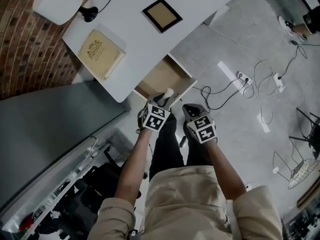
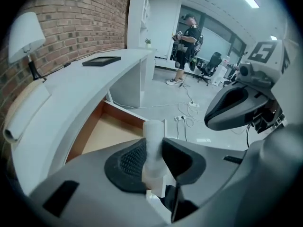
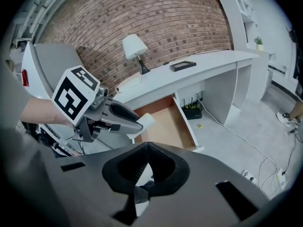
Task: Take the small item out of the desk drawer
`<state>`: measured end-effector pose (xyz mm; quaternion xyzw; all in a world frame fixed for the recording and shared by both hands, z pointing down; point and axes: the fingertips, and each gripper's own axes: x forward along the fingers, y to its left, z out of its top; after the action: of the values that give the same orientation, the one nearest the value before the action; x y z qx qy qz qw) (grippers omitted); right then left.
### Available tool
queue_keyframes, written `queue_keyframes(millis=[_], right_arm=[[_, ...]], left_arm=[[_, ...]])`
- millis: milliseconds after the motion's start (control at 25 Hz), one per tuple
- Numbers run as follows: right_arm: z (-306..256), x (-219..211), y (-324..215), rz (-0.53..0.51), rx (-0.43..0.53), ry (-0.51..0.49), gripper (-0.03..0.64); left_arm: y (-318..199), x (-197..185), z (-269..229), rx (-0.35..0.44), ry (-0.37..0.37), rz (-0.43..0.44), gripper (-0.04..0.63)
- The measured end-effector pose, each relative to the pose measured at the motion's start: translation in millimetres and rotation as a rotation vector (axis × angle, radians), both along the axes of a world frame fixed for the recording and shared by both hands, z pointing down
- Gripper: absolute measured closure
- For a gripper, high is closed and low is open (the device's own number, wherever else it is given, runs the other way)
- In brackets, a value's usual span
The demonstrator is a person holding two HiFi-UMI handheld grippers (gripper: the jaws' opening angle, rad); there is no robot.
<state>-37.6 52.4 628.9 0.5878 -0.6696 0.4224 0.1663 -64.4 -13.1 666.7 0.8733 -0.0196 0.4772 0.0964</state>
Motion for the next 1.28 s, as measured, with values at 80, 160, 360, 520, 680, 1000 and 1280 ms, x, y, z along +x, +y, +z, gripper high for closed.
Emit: queue_keyframes(millis=[80,160,360,520,680,1000,1280], right_arm=[[-13,-4,2,-0.002,0.009,0.000,0.594],[-27,-6,1,-0.002,0.026,0.004,0.594],[-62,-16,-4,-0.033,0.091,0.010,0.594],[-94,-20,-6,-0.039,0.146,0.025,0.594],[-118,-20,0,-0.027,0.181,0.027,0.594],[-148,-3,22,-0.018,0.238,0.040,0.594],[-156,7,41,-0.016,0.259,0.034,0.594]], left_arm=[[6,-4,-19,0.010,0.018,-0.006,0.480],[11,-7,-36,0.026,0.038,-0.016,0.480],[19,-10,-79,0.021,0.111,-0.082,0.479],[19,-19,-112,0.043,0.147,-0.135,0.479],[11,-28,-139,0.102,0.203,-0.190,0.479],[21,-35,-176,0.165,0.238,-0.228,0.479],[36,-38,-181,0.166,0.267,-0.272,0.479]])
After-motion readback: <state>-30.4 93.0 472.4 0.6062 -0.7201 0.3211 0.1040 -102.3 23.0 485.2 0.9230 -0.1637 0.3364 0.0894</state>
